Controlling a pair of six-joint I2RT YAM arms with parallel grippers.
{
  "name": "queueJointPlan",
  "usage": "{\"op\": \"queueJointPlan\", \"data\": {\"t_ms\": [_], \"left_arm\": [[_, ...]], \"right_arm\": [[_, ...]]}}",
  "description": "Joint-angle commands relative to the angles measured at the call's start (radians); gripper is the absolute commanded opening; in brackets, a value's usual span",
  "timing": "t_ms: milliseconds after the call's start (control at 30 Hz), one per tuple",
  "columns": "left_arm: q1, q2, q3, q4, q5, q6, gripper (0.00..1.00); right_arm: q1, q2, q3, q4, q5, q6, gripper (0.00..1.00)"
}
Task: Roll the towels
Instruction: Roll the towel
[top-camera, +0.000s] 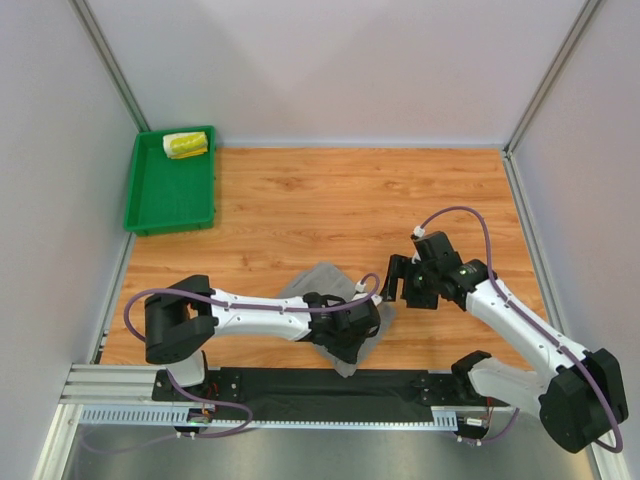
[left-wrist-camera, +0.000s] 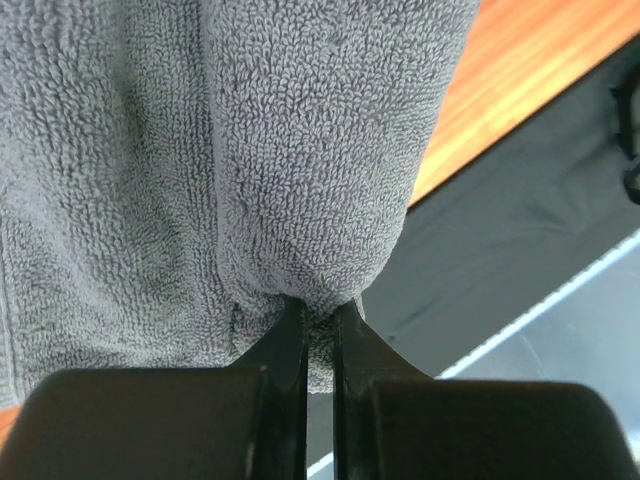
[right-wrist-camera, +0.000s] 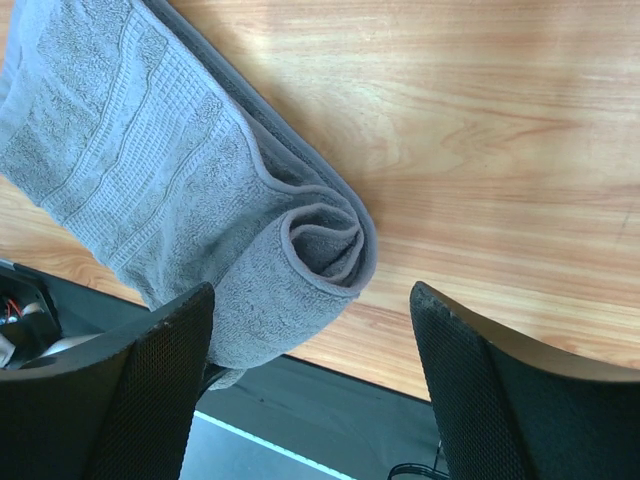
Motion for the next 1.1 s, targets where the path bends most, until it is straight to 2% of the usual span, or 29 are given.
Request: {"op": "queueJointPlan", "data": {"t_ms": [0, 200, 500, 1067], "left_arm": [[0.02, -0.008, -0.04, 0.071, 0.172, -0.019, 0.0], [0.11, -0.064, -0.18, 0.295, 0.353, -0.087, 0.0], [0.245, -0.136, -0.328, 0.493, 0.481, -0.145, 0.0], [0.392, -0.044, -0.37, 0.604, 0.683, -0.186, 0.0]], "right_arm": [[-0.002, -0.026, 0.032, -0.017, -0.005, -0.015, 0.81], [-0.003, -0.07, 0.029, 0.024, -0.089, -0.01, 0.81], [-0.002, -0.133, -0.049, 0.147, -0.243, 0.028, 0.81], [-0.002, -0.084, -0.203, 0.302, -0.289, 0.081, 0.81]]}}
